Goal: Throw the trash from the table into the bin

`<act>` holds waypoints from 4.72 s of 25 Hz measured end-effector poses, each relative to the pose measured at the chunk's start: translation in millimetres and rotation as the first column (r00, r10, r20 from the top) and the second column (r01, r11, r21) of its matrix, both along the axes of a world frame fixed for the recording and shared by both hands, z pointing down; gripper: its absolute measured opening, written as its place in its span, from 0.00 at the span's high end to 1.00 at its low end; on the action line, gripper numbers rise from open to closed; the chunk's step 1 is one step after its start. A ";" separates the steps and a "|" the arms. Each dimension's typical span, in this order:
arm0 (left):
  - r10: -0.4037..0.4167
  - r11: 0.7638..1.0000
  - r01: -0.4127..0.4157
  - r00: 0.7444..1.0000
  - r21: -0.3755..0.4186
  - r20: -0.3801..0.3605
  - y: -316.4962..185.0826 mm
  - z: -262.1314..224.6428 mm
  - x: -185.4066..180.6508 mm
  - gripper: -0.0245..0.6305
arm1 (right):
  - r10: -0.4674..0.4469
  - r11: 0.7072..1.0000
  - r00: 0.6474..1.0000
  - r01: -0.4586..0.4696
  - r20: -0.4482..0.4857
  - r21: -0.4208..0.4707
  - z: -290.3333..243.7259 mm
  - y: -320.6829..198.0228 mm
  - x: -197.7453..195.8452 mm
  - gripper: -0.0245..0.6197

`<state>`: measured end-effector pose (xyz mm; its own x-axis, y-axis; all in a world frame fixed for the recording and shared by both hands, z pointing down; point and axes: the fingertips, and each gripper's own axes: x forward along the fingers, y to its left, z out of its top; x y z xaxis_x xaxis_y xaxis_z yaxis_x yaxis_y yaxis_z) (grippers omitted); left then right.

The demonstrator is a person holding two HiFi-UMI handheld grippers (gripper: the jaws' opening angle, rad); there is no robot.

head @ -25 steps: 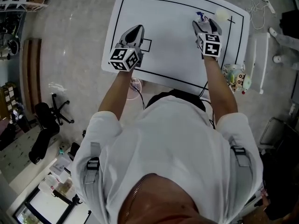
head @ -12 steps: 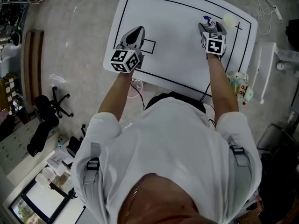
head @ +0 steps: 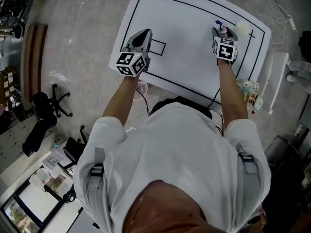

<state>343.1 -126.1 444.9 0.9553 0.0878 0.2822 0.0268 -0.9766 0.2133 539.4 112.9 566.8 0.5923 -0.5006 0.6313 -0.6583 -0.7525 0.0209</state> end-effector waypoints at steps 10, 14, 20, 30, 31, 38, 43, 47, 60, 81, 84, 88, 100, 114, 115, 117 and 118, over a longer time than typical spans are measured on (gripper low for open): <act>-0.157 0.987 0.159 0.986 0.022 -0.057 -36.2 -21.1 -62.0 0.95 | -0.139 0.977 0.983 0.156 -0.119 0.147 -74.5 -56.3 -44.5 0.55; -0.232 0.971 0.235 0.969 0.034 -0.086 -56.9 -33.5 -103.9 0.95 | -0.237 0.938 0.957 0.271 -0.168 0.218 -111.0 -100.2 -84.6 0.55; -0.363 0.928 0.371 0.923 0.043 -0.124 -87.2 -49.7 -196.3 0.95 | -0.403 0.848 0.885 0.457 -0.231 0.269 -154.0 -170.8 -170.8 0.56; -0.581 0.802 0.595 0.798 0.052 -0.158 -117.3 -65.1 -381.8 0.95 | -0.667 0.637 0.692 0.722 -0.277 0.269 -180.7 -263.2 -355.3 0.56; -0.604 0.785 0.617 0.781 0.049 -0.156 -118.4 -63.8 -401.1 0.95 | -0.690 0.614 0.670 0.742 -0.275 0.268 -180.2 -270.5 -374.8 0.56; -0.690 0.716 0.698 0.712 0.022 -0.131 -124.2 -48.6 -501.6 0.95 | -0.795 0.507 0.561 0.824 -0.233 0.254 -163.5 -303.1 -485.5 0.56; -0.735 0.675 0.737 0.673 0.001 -0.087 -127.0 -23.0 -545.5 0.95 | -0.851 0.460 0.499 0.859 -0.166 0.227 -128.6 -316.5 -533.8 0.56; -0.769 0.639 0.769 0.639 -0.023 -0.033 -128.8 11.3 -565.8 0.95 | -0.893 0.418 0.441 0.887 -0.094 0.196 -84.2 -323.2 -560.6 0.56; -0.832 0.515 0.853 0.522 -0.088 0.187 -135.5 169.0 -605.8 0.95 | -0.955 0.283 0.269 0.953 0.127 0.111 94.4 -356.0 -611.0 0.56; -0.778 0.444 0.882 0.468 -0.160 0.419 -108.5 540.8 -617.6 0.95 | -0.933 0.169 0.165 0.986 0.321 -0.016 488.9 -353.4 -643.1 0.56; -0.768 0.443 0.881 0.469 -0.166 0.436 -107.2 571.2 -613.9 0.95 | -0.931 0.138 0.139 0.990 0.337 -0.029 522.0 -351.4 -645.6 0.56; -0.753 0.449 0.876 0.477 -0.176 0.454 -103.7 593.4 -605.9 0.95 | -0.925 0.116 0.120 0.993 0.359 -0.032 549.7 -347.1 -648.4 0.47; -0.763 0.459 0.873 0.481 -0.162 0.432 -109.7 552.5 -600.9 0.95 | -0.930 0.185 0.161 0.982 0.331 0.043 490.0 -351.9 -634.1 0.45; -0.798 0.537 0.839 0.540 -0.091 0.266 -157.5 317.8 -578.6 0.95 | -0.953 0.286 0.261 0.942 0.152 0.177 219.0 -375.6 -609.3 0.84; -0.800 0.542 0.836 0.544 -0.085 0.254 -159.6 300.3 -576.7 0.95 | -0.953 0.291 0.269 0.939 0.137 0.181 199.9 -375.9 -606.5 0.85; -0.802 0.553 0.830 0.553 -0.070 0.224 -166.7 266.9 -571.4 0.95 | -0.955 0.296 0.282 0.936 0.096 0.191 163.1 -380.3 -600.1 0.89; -0.803 0.559 0.827 0.559 -0.062 0.208 -170.9 250.9 -568.1 0.95 | -0.954 0.298 0.289 0.934 0.073 0.197 145.9 -383.5 -596.2 0.90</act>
